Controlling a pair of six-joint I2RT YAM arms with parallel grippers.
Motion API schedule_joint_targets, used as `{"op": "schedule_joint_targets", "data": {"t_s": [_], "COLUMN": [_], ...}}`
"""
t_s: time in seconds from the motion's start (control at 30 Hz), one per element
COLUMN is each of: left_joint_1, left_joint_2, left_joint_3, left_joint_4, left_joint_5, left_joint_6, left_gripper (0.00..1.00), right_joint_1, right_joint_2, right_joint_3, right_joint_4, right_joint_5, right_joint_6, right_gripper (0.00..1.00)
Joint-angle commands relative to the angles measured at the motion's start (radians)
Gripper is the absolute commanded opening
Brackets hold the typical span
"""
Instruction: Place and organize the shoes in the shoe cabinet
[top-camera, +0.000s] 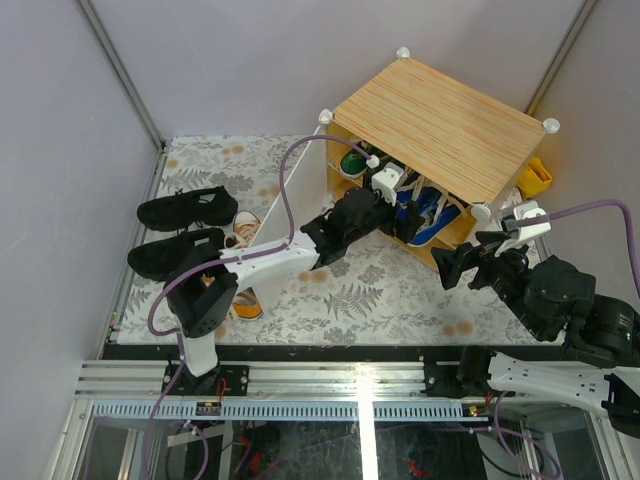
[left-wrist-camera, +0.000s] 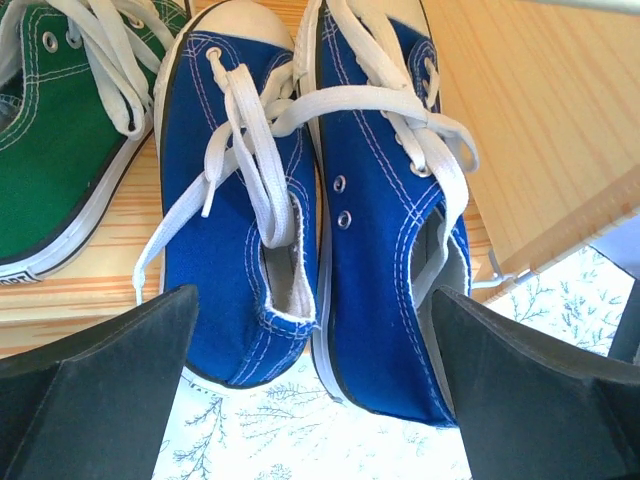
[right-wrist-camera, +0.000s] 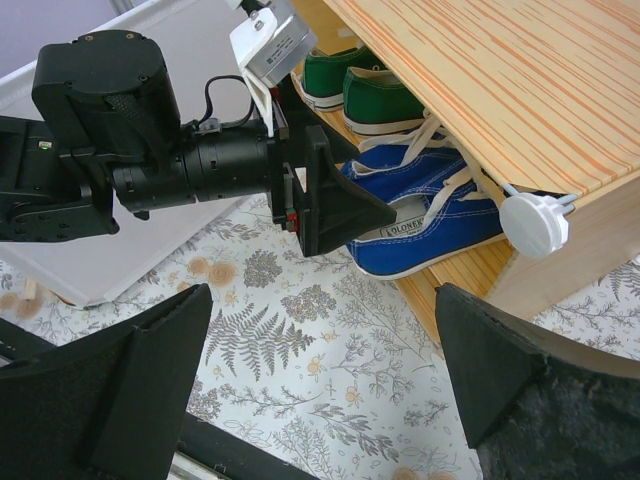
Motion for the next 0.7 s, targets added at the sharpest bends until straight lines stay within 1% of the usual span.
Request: {"op": "schedule_joint_targets", "data": {"t_s": [0.0,0.27,0.5,0.67], "left_joint_1": [-0.008,-0.006,-0.007,-0.007], "left_joint_2": [-0.032,-0.172,-0.237,-0.276], "left_joint_3": [-0.001,-0.093,-0.159,-0.281], "left_joint_4": [0.020,0.061,0.063,0.121], "left_joint_5": [0.027,0.037,0.069,0.067], "left_joint_6": [0.001,-0.001,0.001,-0.045], "left_gripper": [1.00,1.00,1.00,0.90], "right_joint_1": [0.002,0.002,0.002,0.002], "right_joint_2": [0.008,0.004,0.015,0.010], "right_joint_3": [0.003,-0.001,0.007,0.001], "right_joint_4": [0.049,0.051,0.059,0.059], "right_joint_5": [0.012,0.016,0.007,0.011], "right_joint_6": [0.014,0.009,0.006,0.006], "right_gripper": [0.99,0.99,0.99,0.99]}}
